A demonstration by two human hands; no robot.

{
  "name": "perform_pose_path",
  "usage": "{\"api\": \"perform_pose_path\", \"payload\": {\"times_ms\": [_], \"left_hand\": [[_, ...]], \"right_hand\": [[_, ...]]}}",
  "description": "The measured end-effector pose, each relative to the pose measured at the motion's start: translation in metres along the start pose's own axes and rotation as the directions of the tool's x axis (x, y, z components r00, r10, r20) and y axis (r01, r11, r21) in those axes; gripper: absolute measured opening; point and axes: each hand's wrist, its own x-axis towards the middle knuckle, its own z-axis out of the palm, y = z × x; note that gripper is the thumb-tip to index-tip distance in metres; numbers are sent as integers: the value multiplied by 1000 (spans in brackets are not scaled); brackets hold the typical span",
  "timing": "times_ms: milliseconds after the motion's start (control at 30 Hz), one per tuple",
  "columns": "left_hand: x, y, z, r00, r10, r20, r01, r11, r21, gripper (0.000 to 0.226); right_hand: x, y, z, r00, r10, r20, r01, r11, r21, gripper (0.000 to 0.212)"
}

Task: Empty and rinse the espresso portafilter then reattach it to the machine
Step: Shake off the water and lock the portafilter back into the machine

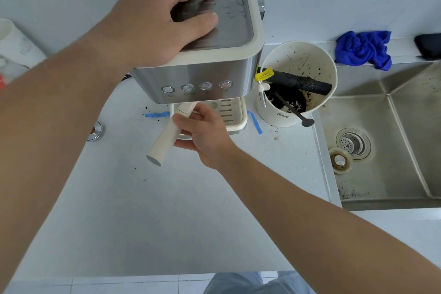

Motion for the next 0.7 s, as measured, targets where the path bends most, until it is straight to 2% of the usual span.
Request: {"api": "perform_pose_path", "payload": {"times_ms": [267,433,700], "left_hand": [[1,-1,1,1000,-9,3,9,1000,18,42],[3,-3,1,999,-50,11,49,999,20,47],[3,-3,2,998,-57,5,57,998,10,49]], "right_hand": [[7,0,22,1000,-5,-13,7,986,164,24],[13,2,40,997,-32,-65,47,969,243,39],[19,10,50,990,-54,-128,87,959,269,48]]}}
